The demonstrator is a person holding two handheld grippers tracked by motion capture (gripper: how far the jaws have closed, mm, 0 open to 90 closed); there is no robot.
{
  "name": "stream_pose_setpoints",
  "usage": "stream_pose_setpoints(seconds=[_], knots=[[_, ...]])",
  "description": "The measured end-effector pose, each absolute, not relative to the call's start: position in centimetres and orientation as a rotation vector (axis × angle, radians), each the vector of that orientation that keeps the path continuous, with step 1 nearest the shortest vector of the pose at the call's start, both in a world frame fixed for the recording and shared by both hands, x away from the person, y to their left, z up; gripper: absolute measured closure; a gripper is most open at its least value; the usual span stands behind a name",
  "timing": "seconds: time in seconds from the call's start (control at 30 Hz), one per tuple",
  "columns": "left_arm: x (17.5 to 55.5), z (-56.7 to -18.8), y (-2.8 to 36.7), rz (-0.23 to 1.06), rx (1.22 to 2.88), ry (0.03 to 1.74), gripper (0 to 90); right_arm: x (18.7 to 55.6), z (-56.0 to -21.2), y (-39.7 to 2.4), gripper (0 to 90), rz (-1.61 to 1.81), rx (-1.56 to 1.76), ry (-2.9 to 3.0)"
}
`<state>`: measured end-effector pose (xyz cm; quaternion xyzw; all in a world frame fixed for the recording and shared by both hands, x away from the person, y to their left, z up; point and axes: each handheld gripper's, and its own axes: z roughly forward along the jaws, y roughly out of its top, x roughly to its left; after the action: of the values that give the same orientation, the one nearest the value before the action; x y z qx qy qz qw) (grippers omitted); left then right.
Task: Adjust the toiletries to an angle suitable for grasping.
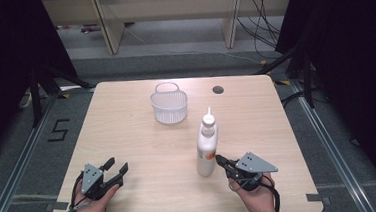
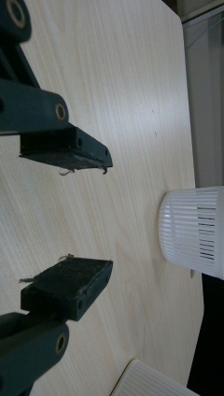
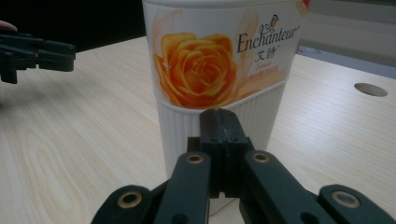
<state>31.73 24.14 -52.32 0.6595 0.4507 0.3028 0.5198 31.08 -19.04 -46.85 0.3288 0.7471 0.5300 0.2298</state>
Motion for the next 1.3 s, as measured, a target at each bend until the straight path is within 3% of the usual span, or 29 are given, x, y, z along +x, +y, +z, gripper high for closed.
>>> stream_pose_setpoints(seconds=[1.3], knots=[[31.8,-52.3,24.2,0.719,1.575,1.080,43.3,33.3,-47.6,-13.0,90.0,1.479,0.924,2.062]])
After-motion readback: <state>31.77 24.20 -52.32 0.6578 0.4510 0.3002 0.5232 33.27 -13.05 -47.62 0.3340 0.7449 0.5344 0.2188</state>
